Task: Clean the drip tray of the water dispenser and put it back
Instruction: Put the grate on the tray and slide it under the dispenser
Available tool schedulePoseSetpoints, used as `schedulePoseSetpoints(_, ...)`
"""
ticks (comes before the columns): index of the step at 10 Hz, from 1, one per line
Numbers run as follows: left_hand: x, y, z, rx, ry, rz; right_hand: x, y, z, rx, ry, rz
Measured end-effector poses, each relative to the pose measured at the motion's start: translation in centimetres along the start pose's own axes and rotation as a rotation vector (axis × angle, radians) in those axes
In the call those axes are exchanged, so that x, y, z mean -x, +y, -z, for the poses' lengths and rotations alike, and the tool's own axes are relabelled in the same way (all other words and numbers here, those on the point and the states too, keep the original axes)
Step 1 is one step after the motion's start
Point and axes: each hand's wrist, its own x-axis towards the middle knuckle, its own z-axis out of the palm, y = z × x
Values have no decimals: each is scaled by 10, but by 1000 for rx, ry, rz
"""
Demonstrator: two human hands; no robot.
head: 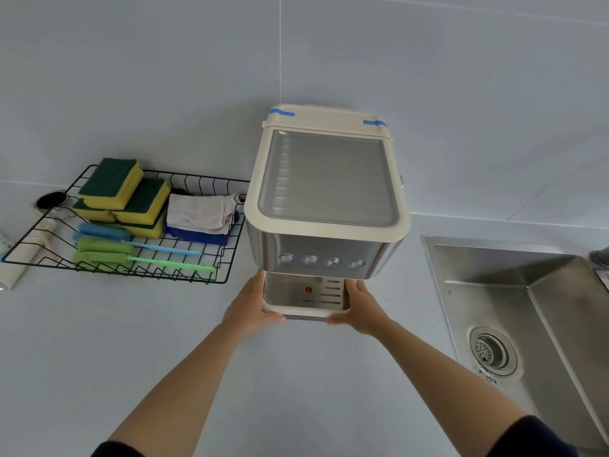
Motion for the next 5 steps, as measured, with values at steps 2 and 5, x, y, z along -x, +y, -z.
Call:
schedulePoseSetpoints(2, 1, 4, 0, -83, -1, 16, -2, 3, -3, 23, 11, 1)
schedulePoseSetpoints(5, 18, 16, -2, -113, 77, 3, 21, -9, -1, 87, 88, 99)
